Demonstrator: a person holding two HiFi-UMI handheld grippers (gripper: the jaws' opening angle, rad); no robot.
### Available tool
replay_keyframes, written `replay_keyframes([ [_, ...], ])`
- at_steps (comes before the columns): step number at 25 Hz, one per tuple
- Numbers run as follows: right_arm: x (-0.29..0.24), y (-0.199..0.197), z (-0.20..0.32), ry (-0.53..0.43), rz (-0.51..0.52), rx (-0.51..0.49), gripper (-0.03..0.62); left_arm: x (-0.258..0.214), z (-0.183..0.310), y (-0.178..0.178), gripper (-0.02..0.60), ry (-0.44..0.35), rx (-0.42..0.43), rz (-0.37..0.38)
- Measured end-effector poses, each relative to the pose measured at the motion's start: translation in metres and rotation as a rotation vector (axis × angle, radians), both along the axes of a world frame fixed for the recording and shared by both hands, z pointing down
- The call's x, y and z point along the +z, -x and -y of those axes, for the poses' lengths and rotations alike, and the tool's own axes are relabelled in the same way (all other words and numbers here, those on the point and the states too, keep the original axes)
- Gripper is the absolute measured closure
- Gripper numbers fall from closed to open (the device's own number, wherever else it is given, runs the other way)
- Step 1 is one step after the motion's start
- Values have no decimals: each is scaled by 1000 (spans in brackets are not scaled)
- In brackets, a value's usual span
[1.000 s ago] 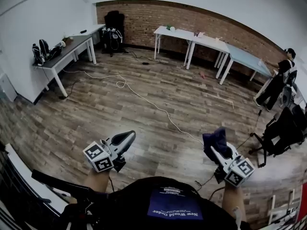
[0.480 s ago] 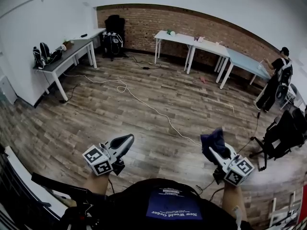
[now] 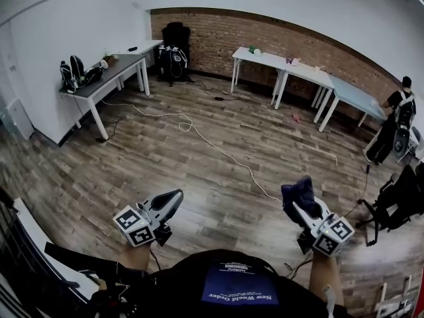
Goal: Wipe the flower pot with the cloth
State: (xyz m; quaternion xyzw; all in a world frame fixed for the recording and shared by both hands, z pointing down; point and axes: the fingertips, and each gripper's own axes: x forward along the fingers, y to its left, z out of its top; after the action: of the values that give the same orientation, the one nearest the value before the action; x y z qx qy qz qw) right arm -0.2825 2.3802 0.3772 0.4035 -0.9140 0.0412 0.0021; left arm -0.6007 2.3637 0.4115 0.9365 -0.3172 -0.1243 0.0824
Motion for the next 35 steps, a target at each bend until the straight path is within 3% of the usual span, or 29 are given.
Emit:
replay_keyframes([
  [7, 5, 64, 35, 15, 3, -17, 461, 15, 21, 80, 580, 27, -55, -8],
  [12, 11, 70, 68, 36, -9, -35, 461, 25, 51, 83, 580, 55, -67, -25],
  [17, 24, 39, 118, 39, 24, -47, 461, 33, 95, 44, 580, 67, -56, 8],
  [21, 25, 2, 177, 31, 52, -91, 461, 18, 144, 9, 580, 48, -103, 16],
  [26, 8, -54, 250, -3, 50, -144, 461, -6, 204, -56, 580, 20, -128, 48],
  [31, 12, -99, 310, -5, 33, -151, 461, -5, 260, -120, 580, 35, -85, 39],
  [35, 28, -106, 349, 30, 35, -147, 461, 5, 308, -134, 580, 55, -52, 57],
])
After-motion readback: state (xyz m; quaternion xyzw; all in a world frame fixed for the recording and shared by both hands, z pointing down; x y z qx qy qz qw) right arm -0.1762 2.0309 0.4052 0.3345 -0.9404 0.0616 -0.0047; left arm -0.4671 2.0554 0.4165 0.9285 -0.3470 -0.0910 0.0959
